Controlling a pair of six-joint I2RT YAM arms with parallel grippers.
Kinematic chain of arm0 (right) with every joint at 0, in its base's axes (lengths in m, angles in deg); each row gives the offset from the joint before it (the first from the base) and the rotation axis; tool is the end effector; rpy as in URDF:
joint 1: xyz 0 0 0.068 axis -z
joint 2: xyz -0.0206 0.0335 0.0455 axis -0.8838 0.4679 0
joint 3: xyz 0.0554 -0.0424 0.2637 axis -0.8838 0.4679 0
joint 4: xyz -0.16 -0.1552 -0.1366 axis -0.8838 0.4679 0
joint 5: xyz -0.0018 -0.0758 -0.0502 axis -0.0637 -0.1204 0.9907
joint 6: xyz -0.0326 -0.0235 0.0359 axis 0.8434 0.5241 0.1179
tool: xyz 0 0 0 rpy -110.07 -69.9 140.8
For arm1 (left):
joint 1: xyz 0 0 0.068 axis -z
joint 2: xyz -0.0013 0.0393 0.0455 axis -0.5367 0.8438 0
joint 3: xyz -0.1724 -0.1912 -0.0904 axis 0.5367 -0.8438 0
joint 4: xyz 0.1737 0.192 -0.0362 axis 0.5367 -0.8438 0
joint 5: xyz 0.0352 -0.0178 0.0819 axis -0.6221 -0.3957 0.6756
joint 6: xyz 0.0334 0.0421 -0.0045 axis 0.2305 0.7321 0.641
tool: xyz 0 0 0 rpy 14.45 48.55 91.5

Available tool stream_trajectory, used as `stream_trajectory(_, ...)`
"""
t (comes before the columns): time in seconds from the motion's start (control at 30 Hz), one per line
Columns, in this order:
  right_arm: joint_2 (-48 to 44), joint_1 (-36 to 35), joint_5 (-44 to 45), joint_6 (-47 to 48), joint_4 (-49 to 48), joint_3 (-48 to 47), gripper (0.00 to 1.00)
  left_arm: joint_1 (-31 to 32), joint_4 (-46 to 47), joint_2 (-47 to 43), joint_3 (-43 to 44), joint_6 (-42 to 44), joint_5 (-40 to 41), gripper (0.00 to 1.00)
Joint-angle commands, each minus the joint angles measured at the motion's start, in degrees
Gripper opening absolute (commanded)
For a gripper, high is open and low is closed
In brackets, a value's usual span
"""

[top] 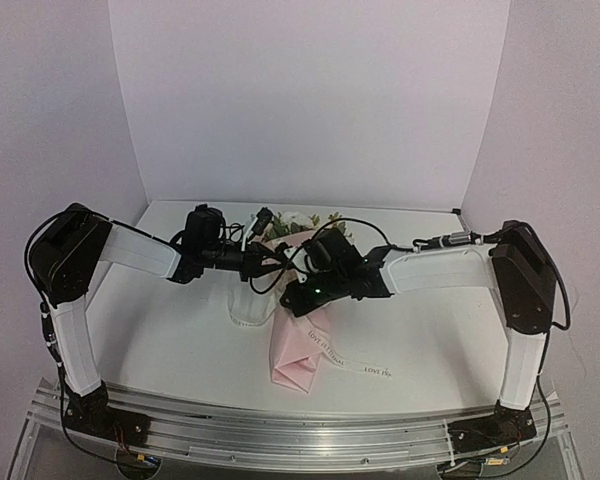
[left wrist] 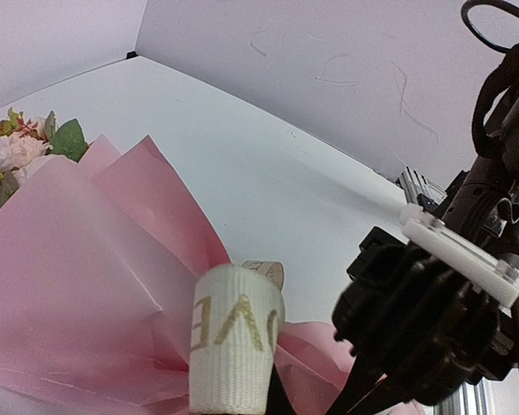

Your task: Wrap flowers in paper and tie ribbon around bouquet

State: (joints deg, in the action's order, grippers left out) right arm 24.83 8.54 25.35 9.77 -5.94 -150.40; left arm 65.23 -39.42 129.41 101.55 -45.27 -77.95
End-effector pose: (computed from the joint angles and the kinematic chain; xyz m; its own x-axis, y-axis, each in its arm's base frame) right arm 0.2577 0.3539 0.1933 -0.5674 -0.3872 -0.7267 -0.7286 0.6473 0.2239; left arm 0.3247 -0.2408 0.1809 -0.3584 0.1686 -0.9182 0.9256 0.1922 -0.3260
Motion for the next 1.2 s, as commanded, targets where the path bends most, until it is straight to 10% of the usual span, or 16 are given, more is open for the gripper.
stream_trajectory(0.0, -1.2, 0.0, 0.7, -4.0, -0.2, -1.6, 0.00, -0.7, 0.8, -0.8, 1.1, 0.6, -2.3, 0.00)
stream_trajectory(0.33, -12.4, 3.7, -0.3, -24.4, -2.0, 10.0, 0.00, -1.9, -2.4, -2.9, -3.3, 15.3, -9.7, 0.00)
stream_trajectory(0.8, -6.9, 5.6, -4.1, -31.5, -3.0, 9.2, 0.00, -2.0, -5.6, -3.5, -7.8, 7.6, -2.6, 0.00)
stream_trajectory(1.17, -2.1, 5.1, -5.9, -32.2, -2.8, 6.8, 0.00, -4.5, -12.0, -5.0, -6.4, -17.8, 4.6, 0.48)
